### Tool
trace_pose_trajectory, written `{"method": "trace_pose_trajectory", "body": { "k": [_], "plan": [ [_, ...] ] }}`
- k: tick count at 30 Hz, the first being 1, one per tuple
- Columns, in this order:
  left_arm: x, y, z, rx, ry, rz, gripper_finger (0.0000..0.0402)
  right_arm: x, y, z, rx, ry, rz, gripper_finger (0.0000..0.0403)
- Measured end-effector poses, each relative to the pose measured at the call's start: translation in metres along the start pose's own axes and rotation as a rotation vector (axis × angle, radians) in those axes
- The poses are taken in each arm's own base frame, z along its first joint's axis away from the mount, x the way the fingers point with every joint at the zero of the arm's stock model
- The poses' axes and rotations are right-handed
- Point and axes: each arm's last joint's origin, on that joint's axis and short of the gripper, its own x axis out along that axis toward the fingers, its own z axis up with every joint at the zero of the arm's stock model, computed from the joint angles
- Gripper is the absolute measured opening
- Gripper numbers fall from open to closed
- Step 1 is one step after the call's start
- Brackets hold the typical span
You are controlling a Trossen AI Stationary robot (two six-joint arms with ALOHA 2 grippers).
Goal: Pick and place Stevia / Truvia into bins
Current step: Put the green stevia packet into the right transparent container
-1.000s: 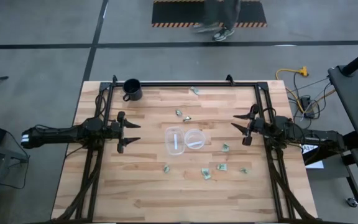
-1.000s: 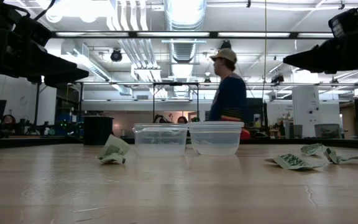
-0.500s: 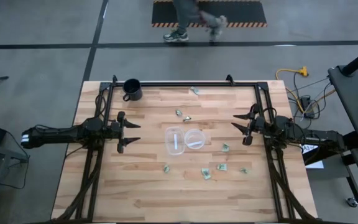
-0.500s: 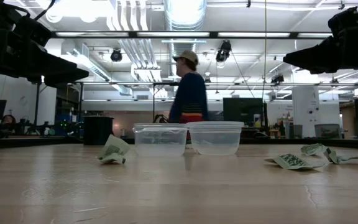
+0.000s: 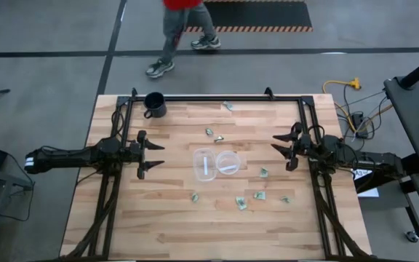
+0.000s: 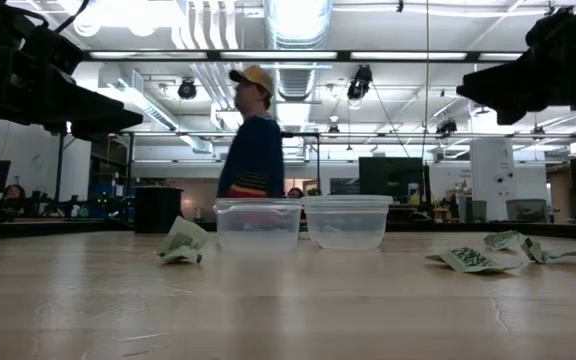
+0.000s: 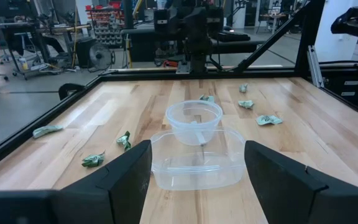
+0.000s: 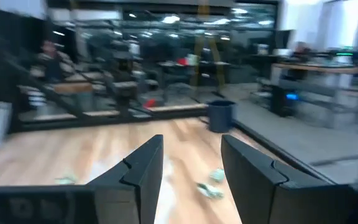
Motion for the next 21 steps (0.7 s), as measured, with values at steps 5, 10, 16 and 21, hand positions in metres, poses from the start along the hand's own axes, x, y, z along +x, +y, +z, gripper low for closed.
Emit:
{"method": "trace_pose_trajectory", "body": {
  "k": [5,10,16,21],
  "plan": [
    [0.000,0.000,0.000,0.000,0.000,0.000,0.0240,-0.003,0.005,0.022,0.058,-0.055,0.150,0.0153],
    [0.000,0.000,0.000,0.000,0.000,0.000,0.0240,-0.006,0.008,0.044,0.100,-0.098,0.239,0.0153],
    [0.000,0.000,0.000,0.000,0.000,0.000,0.0240,-0.005,0.012,0.053,0.132,-0.084,0.347,0.0153],
    [0.000,0.000,0.000,0.000,0.000,0.000,0.0240,-0.001,0.015,0.063,0.132,-0.135,0.434,0.0153]
  ]
}}
